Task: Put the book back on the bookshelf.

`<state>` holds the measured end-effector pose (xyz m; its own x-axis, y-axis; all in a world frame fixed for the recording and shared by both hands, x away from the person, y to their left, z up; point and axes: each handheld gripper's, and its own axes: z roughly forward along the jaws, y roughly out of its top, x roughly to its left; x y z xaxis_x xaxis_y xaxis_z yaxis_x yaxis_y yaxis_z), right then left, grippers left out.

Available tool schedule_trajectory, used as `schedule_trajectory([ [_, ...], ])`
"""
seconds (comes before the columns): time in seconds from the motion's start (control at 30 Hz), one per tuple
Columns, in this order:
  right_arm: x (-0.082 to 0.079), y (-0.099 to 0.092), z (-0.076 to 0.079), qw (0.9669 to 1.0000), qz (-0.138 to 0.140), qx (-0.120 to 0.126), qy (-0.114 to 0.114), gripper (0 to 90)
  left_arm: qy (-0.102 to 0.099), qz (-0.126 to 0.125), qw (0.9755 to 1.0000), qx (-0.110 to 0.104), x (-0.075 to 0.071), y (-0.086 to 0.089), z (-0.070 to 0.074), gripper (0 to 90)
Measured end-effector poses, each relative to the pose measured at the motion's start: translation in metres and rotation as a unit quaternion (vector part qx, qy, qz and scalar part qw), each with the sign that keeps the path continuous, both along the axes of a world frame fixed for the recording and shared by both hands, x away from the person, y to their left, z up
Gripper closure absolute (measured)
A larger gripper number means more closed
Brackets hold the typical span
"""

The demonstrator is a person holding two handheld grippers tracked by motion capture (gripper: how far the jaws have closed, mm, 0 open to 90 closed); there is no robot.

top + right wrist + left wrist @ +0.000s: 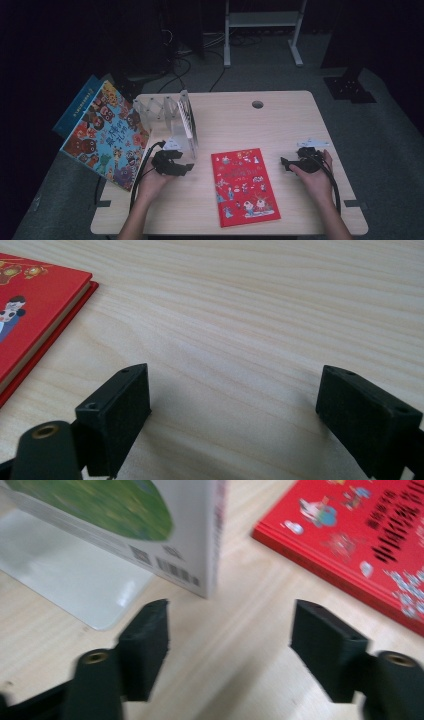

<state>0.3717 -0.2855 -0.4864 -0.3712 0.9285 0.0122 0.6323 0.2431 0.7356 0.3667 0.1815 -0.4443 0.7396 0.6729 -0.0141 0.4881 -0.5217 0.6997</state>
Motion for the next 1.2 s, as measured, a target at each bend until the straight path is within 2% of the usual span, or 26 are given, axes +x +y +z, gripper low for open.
schedule_trajectory([
  [0.1, 0.000, 0.000, 0.000, 1.0000, 0.000, 0.001, 0.000, 13.6, 0.005, -0.019, 0.9998, 0.004, -0.008, -0.001, -0.002, 18.7],
  [0.17, -0.001, 0.000, 0.000, 1.0000, 0.000, 0.001, 0.000, 14.1, 0.009, -0.035, 0.9993, 0.005, -0.014, -0.003, -0.005, 17.6],
  [0.27, -0.002, 0.000, 0.002, 1.0000, 0.006, 0.001, -0.002, 28.2, 0.015, -0.058, 0.9980, 0.021, -0.020, -0.008, -0.009, 8.5],
  [0.33, -0.004, 0.001, 0.005, 0.9999, 0.014, 0.004, 0.001, 37.1, 0.021, -0.067, 0.9973, 0.022, -0.024, -0.011, -0.014, 3.8],
  [0.4, -0.007, 0.004, 0.008, 0.9997, 0.023, 0.013, 0.001, 40.3, 0.019, -0.073, 0.9966, 0.034, -0.025, -0.014, -0.019, 0.0],
  [0.5, -0.013, 0.012, 0.017, 0.9987, 0.038, 0.033, -0.002, 42.7, 0.019, -0.080, 0.9958, 0.039, -0.026, -0.019, -0.024, 0.0],
  [0.63, -0.016, 0.026, 0.021, 0.9958, 0.071, 0.055, 0.017, 42.1, 0.006, -0.088, 0.9951, 0.045, -0.028, -0.023, -0.028, 0.0],
  [0.73, -0.017, 0.041, 0.022, 0.9934, 0.096, 0.056, 0.025, 42.3, 0.005, -0.097, 0.9940, 0.048, -0.027, -0.023, -0.031, 0.0],
  [0.8, -0.020, 0.055, 0.022, 0.9907, 0.118, 0.057, 0.034, 42.5, 0.008, -0.101, 0.9940, 0.041, -0.026, -0.022, -0.033, 0.0],
  [0.93, -0.021, 0.067, 0.020, 0.9884, 0.136, 0.051, 0.044, 42.3, 0.006, -0.107, 0.9936, 0.035, -0.026, -0.017, -0.034, 0.0],
  [1.07, -0.023, 0.074, 0.018, 0.9871, 0.143, 0.047, 0.055, 42.3, -0.016, -0.097, 0.9951, 0.004, -0.030, -0.012, -0.040, 0.0],
  [1.2, -0.024, 0.079, 0.017, 0.9862, 0.147, 0.046, 0.061, 42.7, -0.016, -0.089, 0.9959, 0.004, -0.031, -0.011, -0.040, 0.0],
])
